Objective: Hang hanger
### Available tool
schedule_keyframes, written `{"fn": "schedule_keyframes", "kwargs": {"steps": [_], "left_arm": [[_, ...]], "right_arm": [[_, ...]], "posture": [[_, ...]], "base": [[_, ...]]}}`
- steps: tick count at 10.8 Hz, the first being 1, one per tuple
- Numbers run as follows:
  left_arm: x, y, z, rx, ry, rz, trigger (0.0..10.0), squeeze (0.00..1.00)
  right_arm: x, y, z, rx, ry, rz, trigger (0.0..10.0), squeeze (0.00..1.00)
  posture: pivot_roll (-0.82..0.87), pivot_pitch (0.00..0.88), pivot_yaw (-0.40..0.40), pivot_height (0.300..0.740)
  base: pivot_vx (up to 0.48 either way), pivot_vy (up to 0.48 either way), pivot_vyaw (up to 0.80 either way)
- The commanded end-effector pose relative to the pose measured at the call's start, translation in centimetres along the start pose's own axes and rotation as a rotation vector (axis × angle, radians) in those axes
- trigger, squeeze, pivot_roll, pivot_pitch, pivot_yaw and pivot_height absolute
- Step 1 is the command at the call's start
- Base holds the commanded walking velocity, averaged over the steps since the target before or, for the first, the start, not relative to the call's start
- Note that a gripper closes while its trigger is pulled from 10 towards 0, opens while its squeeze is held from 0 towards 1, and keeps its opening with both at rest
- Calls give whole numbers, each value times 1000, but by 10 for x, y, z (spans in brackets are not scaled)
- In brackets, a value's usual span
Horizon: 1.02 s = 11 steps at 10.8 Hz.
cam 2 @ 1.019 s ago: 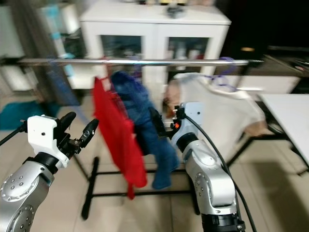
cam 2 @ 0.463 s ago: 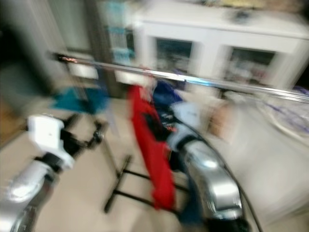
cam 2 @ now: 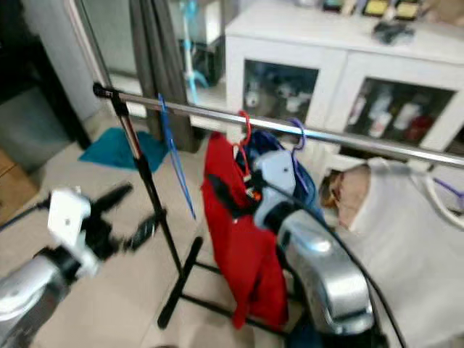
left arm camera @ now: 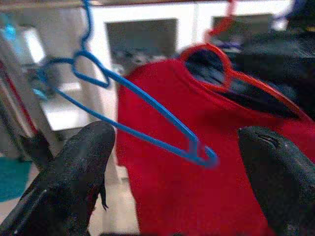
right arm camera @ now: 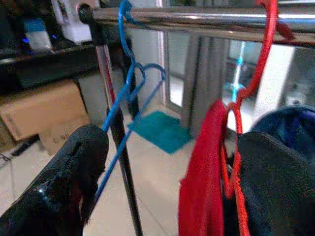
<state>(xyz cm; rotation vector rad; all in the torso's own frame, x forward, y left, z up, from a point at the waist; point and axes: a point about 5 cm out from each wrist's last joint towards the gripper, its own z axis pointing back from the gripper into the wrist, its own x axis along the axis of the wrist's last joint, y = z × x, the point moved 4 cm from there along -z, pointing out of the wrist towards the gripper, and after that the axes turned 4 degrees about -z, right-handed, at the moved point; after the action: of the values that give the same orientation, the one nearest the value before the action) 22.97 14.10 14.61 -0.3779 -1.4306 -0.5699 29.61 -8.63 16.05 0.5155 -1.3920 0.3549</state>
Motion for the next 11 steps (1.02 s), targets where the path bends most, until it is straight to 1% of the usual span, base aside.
{"fn": "schedule_keyframes", "kwargs": {"steps": [1, 2, 3, 4, 5, 7, 8, 10, 11], "left_arm": [[4, -3, 3, -35, -4, -4, 10000, 957], [2, -8, 15, -130, 30, 0, 10000, 596], [1, -12, 21, -171, 45, 13, 10000, 357], [-1, -16, 25, -206, 62, 30, 10000, 310], [-6, -21, 28, -234, 100, 23, 10000, 165], [-6, -19, 28, -232, 101, -4, 10000, 141], [-6, -20, 26, -245, 103, -12, 10000, 145], [-9, -21, 25, -249, 118, -21, 10000, 145], [-13, -23, 25, -253, 135, -26, 10000, 145]], "right_arm": [[8, 1, 0, -6, -4, 18, 10000, 1000], [7, -2, 0, -16, 81, 42, 10000, 1000], [7, -2, 0, -3, 105, 46, 10000, 1000], [8, -3, -1, -17, 114, 36, 10000, 1000], [5, -14, -8, -122, 144, 30, 10000, 0], [1, -31, -20, -250, 153, -96, 10000, 0], [0, -41, -26, -299, 162, -97, 10000, 0], [4, -48, -32, -331, 166, -85, 10000, 0], [7, -49, -42, -327, 160, -82, 10000, 0]], "posture": [[43, 0, 28, 740], [43, 0, 24, 740], [44, 0, 24, 740], [44, 0, 23, 740], [47, 0, 19, 740], [45, 0, 23, 740], [46, 0, 22, 740], [46, 0, 13, 740], [50, 0, 6, 740]], "base": [[0, 0, 0], [0, 0, 0], [0, 0, 0], [0, 0, 0], [0, 0, 0], [0, 0, 0], [0, 0, 0], [0, 0, 0], [0, 0, 0]]}}
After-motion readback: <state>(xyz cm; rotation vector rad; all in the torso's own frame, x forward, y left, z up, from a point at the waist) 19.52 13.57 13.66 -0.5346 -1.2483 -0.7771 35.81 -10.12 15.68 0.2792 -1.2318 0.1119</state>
